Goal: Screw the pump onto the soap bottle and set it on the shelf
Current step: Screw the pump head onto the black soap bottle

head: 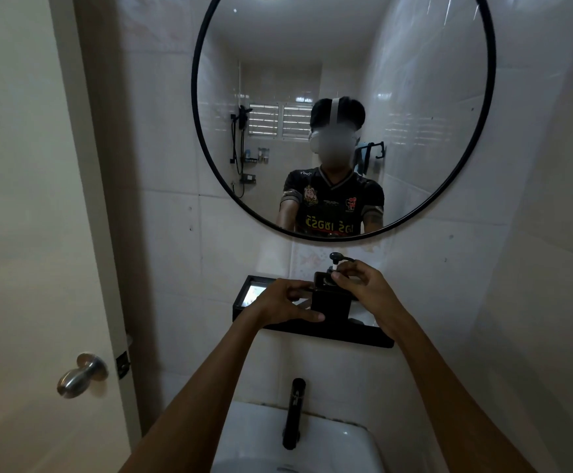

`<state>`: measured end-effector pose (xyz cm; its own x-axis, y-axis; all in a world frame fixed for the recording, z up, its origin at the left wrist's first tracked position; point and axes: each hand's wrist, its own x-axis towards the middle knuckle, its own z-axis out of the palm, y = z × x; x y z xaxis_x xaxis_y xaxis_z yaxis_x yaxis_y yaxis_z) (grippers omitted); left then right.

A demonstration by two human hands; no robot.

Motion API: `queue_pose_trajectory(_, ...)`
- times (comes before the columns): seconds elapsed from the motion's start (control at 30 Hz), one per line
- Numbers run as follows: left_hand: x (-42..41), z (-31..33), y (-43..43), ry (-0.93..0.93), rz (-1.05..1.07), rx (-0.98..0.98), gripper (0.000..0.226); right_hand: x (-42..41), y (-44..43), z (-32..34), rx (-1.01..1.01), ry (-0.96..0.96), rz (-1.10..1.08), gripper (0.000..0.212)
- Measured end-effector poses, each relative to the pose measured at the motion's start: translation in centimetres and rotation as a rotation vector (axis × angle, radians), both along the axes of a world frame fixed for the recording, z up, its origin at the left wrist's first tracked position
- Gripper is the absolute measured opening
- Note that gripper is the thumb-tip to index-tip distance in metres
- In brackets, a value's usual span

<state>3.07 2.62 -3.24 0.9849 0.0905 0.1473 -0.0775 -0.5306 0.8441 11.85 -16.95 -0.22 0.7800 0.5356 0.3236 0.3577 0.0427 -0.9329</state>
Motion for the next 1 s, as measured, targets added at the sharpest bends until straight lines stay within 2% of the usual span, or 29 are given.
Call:
queue_pose_trajectory(0.2,0.2,-0.2,0.1,0.007,0.007,0.026,0.07,-0.2,-0.1,0.0,-0.02,-0.04,0.051,0.019)
queue_pose_trajectory(0.7,0.3,-0.1,0.1,-0.011,0.034,0.005,0.07,0.0,0.5,0.1,-0.049,-0.091,-0.075,0.019)
queue_pose_trajectory(0.83,0.5,-0.2,0.1,-0.011,0.06,0.005,0.08,0.0,0.6,0.0,-0.065,-0.107,-0.124,0.024)
queue_pose_trajectory(1.0,0.4,-0.1,-0.1,-0.027,0.057,-0.008,0.066,-0.1,1.0,-0.3,-0.068,-0.14,-0.175,0.024)
